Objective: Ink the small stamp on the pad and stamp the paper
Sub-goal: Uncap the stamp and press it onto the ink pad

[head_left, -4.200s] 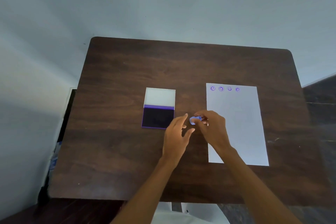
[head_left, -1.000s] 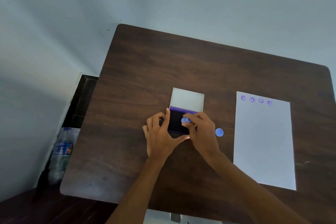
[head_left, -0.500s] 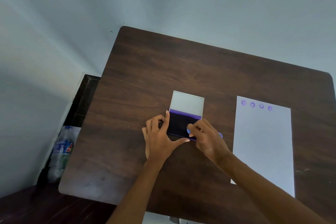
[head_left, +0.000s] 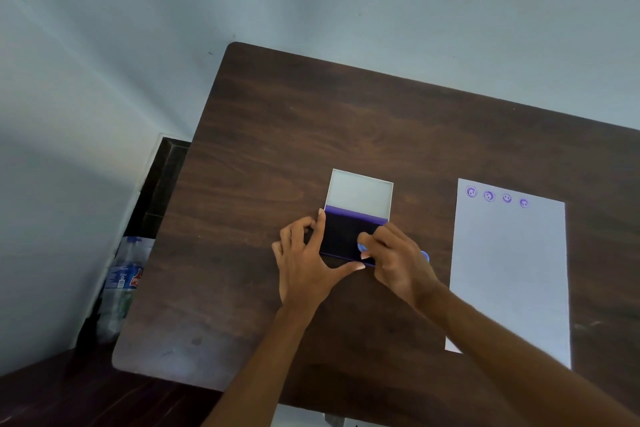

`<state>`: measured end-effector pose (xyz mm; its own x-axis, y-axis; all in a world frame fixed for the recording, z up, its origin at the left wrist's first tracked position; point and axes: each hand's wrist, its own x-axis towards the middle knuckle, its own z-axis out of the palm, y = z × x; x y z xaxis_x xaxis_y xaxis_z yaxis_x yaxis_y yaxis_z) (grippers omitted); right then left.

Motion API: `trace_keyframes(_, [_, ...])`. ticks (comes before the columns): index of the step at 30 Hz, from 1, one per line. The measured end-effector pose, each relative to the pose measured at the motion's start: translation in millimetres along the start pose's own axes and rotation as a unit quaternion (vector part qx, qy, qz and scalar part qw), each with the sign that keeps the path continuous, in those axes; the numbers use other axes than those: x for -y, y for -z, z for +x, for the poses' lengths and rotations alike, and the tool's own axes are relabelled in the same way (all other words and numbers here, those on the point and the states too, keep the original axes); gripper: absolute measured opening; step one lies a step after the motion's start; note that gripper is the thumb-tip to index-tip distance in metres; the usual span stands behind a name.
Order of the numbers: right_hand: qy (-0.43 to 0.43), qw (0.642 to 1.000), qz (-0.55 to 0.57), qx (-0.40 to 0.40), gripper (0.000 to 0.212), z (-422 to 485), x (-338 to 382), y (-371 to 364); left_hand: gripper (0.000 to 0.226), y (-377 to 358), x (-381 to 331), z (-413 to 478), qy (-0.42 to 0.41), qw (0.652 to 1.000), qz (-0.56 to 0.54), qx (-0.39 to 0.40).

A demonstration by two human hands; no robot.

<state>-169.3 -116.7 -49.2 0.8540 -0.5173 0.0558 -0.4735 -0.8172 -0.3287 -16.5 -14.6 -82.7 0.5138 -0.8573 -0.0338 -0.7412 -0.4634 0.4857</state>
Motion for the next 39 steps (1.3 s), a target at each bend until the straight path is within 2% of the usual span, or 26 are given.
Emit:
trace_keyframes(2, [0.077, 0.995, -0.025, 0.054, 0.047, 8, -14, 8, 0.107, 0, 0, 0, 0.000, 1.000, 0.006, -0.001])
trace_keyframes(4, [0.077, 0.994, -0.034, 0.075, 0.048, 11, -15, 11, 0.108, -2, 0, 0, 0.003, 1.000, 0.005, 0.001])
trace_keyframes(8, [-0.058, 0.998, 0.025, 0.000, 0.043, 4, 8, 2, 0.110, -2, -1, 1, 0.010, 1.000, -0.003, 0.006])
trace_keyframes(11, [-0.134, 0.989, 0.050, -0.025, 0.037, 1, 22, -3, 0.109, 0, -1, 1, 0.008, 1.000, -0.008, 0.007])
trace_keyframes(15, [-0.282, 0.942, 0.158, -0.085, 0.022, 3, 31, 1, 0.108, 2, -1, 0, 0.000, 1.000, -0.017, 0.006])
trace_keyframes(17, [-0.307, 0.932, 0.164, -0.101, 0.020, 7, 29, 8, 0.108, 3, -2, -1, -0.004, 1.000, -0.022, 0.005])
trace_keyframes(23, [-0.165, 0.982, 0.087, 0.025, 0.023, 24, 16, 32, 0.107, 3, -2, 0, 0.003, 1.000, -0.009, 0.012])
trace_keyframes(26, [-0.101, 0.991, 0.043, 0.080, 0.029, 33, 17, 31, 0.107, 4, -1, 0, 0.009, 1.000, -0.014, 0.014])
trace_keyframes(30, [-0.034, 0.993, 0.020, 0.109, 0.027, 40, 24, 22, 0.099, 4, -1, 0, 0.009, 1.000, -0.006, 0.002])
trace_keyframes(33, [0.035, 0.989, -0.054, 0.132, 0.042, 45, 34, 19, 0.094, 2, -1, 0, 0.009, 1.000, -0.004, -0.011])
trace_keyframes(36, [0.053, 0.983, -0.102, 0.141, 0.048, 51, 36, 19, 0.092, -1, -1, 0, 0.009, 1.000, 0.002, -0.029])
trace_keyframes(39, [-0.005, 0.990, -0.067, 0.122, 0.037, 52, 39, 10, 0.088, -3, -1, 0, 0.007, 0.999, -0.002, -0.037])
